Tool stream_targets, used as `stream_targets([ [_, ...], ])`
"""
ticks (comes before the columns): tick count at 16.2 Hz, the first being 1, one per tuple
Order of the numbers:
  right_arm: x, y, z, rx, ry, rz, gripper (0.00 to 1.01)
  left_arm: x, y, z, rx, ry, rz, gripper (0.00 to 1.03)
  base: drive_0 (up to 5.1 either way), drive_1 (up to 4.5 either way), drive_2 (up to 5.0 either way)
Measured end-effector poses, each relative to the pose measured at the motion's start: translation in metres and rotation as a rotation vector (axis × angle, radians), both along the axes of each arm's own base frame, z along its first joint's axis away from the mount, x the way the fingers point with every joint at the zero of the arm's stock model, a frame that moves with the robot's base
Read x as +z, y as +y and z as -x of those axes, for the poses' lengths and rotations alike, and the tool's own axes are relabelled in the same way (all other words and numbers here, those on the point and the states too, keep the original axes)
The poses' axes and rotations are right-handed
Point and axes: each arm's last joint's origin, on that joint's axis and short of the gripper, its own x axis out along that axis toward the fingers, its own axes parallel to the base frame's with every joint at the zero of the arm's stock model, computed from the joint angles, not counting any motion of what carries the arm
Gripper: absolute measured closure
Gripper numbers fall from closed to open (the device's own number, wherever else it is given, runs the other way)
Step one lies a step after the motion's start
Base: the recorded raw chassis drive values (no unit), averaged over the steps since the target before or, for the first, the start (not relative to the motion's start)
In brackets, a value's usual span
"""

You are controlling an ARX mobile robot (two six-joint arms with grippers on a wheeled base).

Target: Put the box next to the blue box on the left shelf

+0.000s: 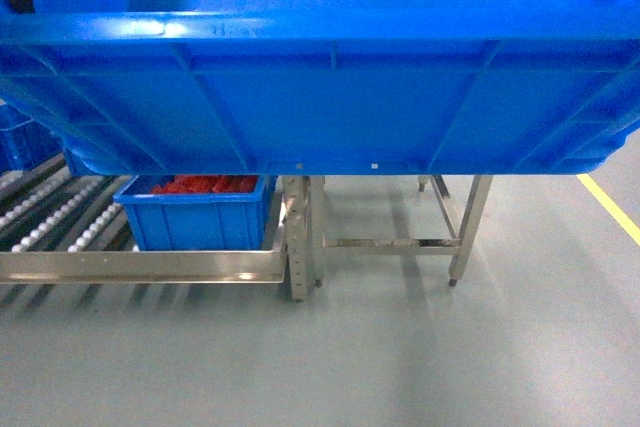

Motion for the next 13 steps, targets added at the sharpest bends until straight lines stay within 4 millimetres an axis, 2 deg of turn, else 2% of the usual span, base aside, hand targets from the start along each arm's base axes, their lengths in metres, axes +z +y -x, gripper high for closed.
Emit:
stream_targets([
  [6,0.0,0.0,0.0,0.0,0.0,0.0,0.8,-0.0004,0.0001,0.0,0.0,0.004,0.0,0.84,-4.9,1.53,3.3],
  [13,0.0001,0.0,0.0,0.0,-0.001,0.0,0.8,-0.0003,0.0001,0.0,0.0,0.003,0.0,0.84,-4.8,2.53,2.5],
])
